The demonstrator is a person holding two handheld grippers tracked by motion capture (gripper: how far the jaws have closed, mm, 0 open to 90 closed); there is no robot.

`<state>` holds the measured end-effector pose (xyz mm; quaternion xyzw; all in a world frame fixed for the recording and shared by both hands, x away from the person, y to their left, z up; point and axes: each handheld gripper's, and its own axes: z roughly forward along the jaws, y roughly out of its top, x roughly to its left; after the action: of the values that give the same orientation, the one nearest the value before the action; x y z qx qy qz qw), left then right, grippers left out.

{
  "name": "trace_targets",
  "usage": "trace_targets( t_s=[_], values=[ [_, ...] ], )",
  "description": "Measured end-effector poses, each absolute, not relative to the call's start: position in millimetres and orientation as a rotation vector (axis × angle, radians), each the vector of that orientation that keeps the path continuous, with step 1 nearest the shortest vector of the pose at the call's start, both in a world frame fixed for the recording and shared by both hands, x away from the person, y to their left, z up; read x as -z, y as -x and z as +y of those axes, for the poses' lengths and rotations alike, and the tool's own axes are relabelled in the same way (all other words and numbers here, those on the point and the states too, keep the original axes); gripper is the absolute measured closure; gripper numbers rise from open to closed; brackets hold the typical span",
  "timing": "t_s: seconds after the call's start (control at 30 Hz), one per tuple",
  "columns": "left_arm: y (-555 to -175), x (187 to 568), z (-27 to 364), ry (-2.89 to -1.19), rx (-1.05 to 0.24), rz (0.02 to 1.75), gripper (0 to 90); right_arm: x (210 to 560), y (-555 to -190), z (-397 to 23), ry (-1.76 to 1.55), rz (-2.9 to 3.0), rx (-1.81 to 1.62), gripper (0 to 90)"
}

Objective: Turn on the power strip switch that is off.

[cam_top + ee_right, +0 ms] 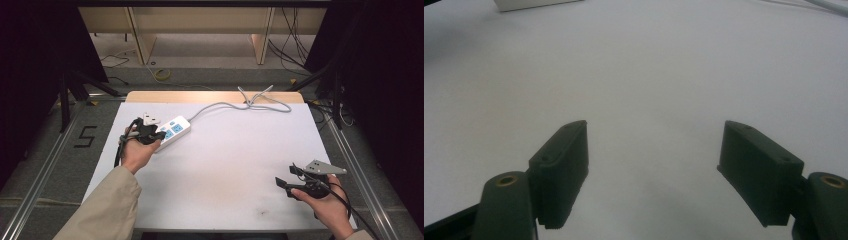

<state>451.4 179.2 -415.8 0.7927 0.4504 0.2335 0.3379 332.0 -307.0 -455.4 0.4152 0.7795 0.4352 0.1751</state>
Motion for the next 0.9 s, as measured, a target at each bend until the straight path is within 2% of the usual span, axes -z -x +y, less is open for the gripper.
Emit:
trace_targets(
  t_s=[0.9],
  values=[
    [-489, 412, 172, -2.097, -0.603, 1.213, 89.9, 456, -331, -306, -1.171, 2.218, -1.239, 28.1]
  ],
)
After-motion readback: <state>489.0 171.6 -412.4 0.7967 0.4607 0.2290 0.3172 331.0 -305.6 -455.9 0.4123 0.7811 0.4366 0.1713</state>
